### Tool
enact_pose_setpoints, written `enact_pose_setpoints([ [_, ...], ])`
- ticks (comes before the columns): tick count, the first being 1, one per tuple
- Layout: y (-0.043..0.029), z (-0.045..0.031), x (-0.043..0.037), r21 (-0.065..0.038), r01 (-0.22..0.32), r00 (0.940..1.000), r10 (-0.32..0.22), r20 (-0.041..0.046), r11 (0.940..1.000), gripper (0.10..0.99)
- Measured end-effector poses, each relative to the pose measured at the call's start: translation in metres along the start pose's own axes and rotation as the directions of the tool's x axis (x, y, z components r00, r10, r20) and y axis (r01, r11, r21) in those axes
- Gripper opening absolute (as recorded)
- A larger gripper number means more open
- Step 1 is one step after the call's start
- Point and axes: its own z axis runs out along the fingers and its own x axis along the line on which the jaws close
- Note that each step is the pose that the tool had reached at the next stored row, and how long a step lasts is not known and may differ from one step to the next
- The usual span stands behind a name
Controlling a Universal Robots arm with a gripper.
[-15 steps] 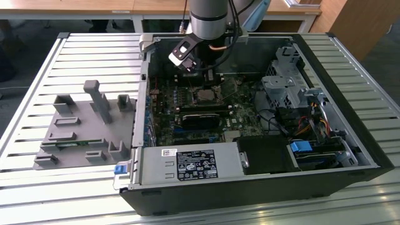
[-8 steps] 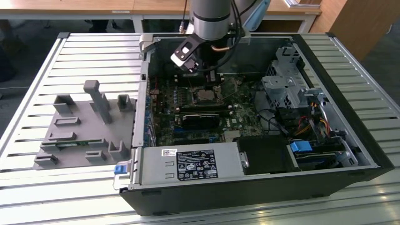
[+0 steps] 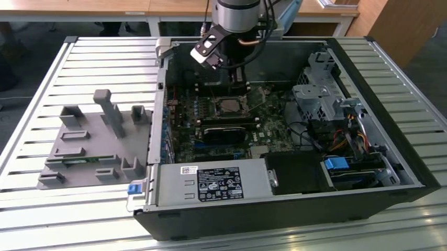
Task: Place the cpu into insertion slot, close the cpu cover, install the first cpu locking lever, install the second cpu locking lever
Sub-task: 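Close the cpu cover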
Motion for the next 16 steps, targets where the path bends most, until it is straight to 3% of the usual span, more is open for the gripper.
enact_pose_setpoints([
  [1, 0.001, 0.0, 0.0001, 0.001, 0.0, 1.0, 0.0, -0.0006, 1.0, 0.106],
  [5, 0.0101, 0.0004, 0.0001, 0.022, 0.005, 0.9999, -0.005, -0.0104, 0.9998, 0.106],
  [9, 0.0137, 0.0007, 0.0001, 0.031, 0.01, 0.9992, -0.009, -0.0381, 0.9995, 0.106],
  [16, 0.0194, 0.0013, 0.0001, 0.032, 0.033, 0.9986, -0.032, -0.0421, 0.9989, 0.106],
])
